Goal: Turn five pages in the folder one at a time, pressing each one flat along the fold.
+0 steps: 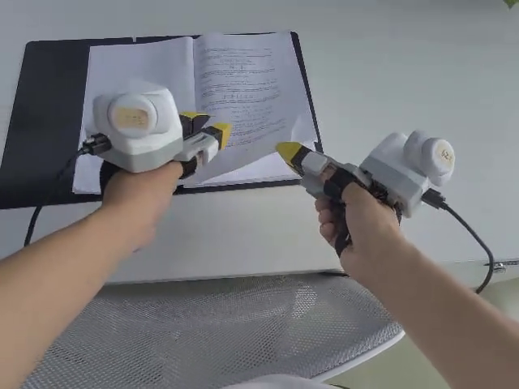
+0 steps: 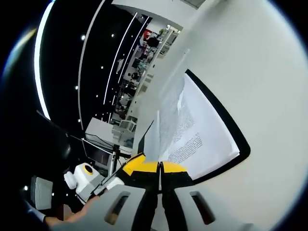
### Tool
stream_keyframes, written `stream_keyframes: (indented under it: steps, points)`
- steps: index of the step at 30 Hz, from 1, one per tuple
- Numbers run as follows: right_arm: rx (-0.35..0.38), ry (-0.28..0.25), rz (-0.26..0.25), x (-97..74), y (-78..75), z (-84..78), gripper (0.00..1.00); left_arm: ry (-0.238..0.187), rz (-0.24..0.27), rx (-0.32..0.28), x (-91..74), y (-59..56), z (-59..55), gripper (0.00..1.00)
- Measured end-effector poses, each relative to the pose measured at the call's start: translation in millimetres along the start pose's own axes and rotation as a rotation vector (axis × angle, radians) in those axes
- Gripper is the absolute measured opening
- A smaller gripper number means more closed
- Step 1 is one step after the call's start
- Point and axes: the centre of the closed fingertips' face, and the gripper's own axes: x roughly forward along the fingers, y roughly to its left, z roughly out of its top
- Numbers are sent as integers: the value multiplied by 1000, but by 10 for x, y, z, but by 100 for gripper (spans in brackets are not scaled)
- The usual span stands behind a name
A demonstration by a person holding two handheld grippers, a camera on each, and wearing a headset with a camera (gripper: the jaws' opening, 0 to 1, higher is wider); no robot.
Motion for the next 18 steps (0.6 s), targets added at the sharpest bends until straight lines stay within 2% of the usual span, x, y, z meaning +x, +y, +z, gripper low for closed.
stream_keyframes:
  steps: [5, 8, 12, 18]
  points:
    - [-48, 1, 27, 2, 101, -6, 0, -27, 26, -32, -192, 158, 45, 20]
    - [-92, 5, 54, 11, 207, -35, 0, -60, 34, -110, -317, 232, 94, 20]
    - [-123, 9, 75, 39, 315, -59, 0, -84, 57, -135, -498, 366, 127, 21]
    - [-184, 33, 120, 113, 528, -130, 0, -89, 82, -144, -744, 539, 128, 23]
